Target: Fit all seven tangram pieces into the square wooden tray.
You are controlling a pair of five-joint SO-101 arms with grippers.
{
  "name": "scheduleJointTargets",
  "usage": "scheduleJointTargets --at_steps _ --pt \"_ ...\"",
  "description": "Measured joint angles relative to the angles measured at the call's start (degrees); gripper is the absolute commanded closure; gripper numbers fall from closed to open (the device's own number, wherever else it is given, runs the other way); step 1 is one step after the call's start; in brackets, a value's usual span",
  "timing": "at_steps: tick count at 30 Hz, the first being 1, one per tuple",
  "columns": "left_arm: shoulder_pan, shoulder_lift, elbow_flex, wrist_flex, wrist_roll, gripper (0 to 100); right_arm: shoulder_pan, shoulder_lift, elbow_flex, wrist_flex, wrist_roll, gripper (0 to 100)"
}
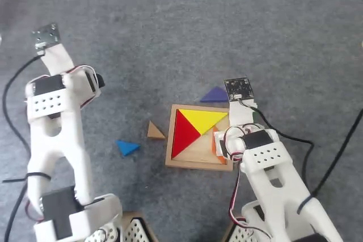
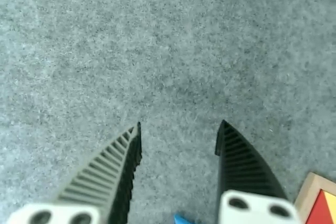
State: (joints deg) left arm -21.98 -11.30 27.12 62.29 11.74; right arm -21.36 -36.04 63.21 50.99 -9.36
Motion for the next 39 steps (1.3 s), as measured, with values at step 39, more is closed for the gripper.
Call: scheduleJointTargets --at_steps 39 --pt "0.0 0.0 0.0 0.0 0.0 77 -3.87 3.78 0.7 -2.73 -1.85 52.0"
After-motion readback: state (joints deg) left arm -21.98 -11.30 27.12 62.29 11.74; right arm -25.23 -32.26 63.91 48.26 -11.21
